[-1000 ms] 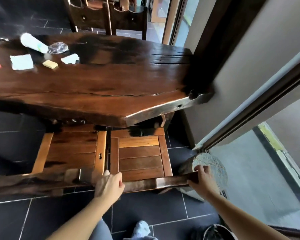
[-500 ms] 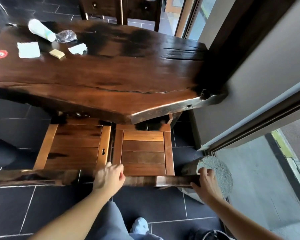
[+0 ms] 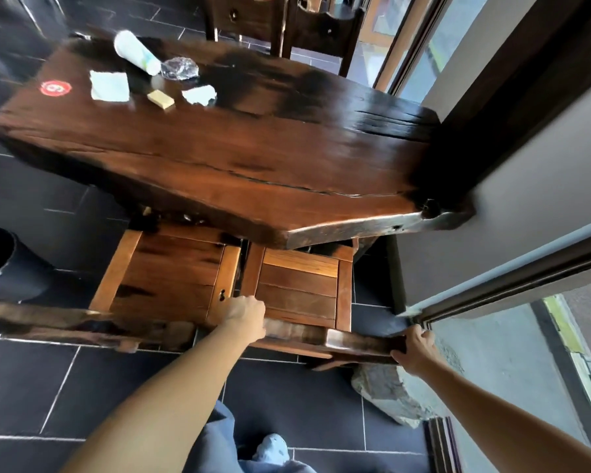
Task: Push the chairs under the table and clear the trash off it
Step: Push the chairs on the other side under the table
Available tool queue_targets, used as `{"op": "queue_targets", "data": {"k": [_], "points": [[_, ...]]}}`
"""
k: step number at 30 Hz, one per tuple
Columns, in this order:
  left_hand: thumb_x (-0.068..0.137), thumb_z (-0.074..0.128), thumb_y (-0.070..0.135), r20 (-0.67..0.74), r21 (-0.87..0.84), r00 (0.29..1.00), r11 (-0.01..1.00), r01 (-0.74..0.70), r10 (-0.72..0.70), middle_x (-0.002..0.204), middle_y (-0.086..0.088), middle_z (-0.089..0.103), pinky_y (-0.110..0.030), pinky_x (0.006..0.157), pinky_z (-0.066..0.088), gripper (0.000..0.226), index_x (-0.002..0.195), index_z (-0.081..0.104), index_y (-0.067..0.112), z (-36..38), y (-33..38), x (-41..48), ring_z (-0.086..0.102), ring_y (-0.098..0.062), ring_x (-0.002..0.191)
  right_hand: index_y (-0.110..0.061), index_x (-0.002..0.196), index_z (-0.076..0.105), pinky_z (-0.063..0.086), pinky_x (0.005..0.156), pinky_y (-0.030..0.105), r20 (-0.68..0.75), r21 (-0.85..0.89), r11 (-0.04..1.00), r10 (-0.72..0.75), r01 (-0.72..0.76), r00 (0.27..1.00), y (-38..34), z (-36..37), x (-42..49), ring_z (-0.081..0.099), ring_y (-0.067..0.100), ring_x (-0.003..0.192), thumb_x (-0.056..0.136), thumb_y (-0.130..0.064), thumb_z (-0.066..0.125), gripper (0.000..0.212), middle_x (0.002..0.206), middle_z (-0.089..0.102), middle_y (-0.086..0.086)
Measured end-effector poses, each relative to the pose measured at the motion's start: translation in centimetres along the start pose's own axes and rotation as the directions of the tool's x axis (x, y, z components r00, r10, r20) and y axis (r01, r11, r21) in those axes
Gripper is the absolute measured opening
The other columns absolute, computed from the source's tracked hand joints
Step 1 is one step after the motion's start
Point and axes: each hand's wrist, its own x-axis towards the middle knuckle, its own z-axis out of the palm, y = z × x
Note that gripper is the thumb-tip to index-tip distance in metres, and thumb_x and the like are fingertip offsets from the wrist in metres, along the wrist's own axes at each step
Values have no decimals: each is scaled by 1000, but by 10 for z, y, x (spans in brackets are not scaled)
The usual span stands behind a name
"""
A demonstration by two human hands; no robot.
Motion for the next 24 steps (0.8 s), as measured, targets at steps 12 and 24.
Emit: {"op": "queue_targets", "data": {"k": [12, 24], "points": [[83, 60, 16, 69, -59, 993, 994, -96, 100, 109, -6, 69, -32, 75, 49, 29, 112, 66, 14, 15, -5, -22, 65, -26, 100, -15, 128, 36, 44, 67, 29, -15, -157, 987, 28, -30, 999, 0, -7, -16, 46, 23, 77, 89, -36, 60, 51, 125, 41, 13], [79, 62, 24, 180, -349, 961, 927, -136, 209, 133, 1, 59, -33, 92, 50, 55, 133, 52, 30, 19, -46, -6, 60, -23, 114, -19, 144, 18, 53, 87, 39, 49, -149, 981, 129, -121, 990, -21, 13, -32, 59, 34, 106, 89, -36, 57, 69, 146, 24, 22]]}}
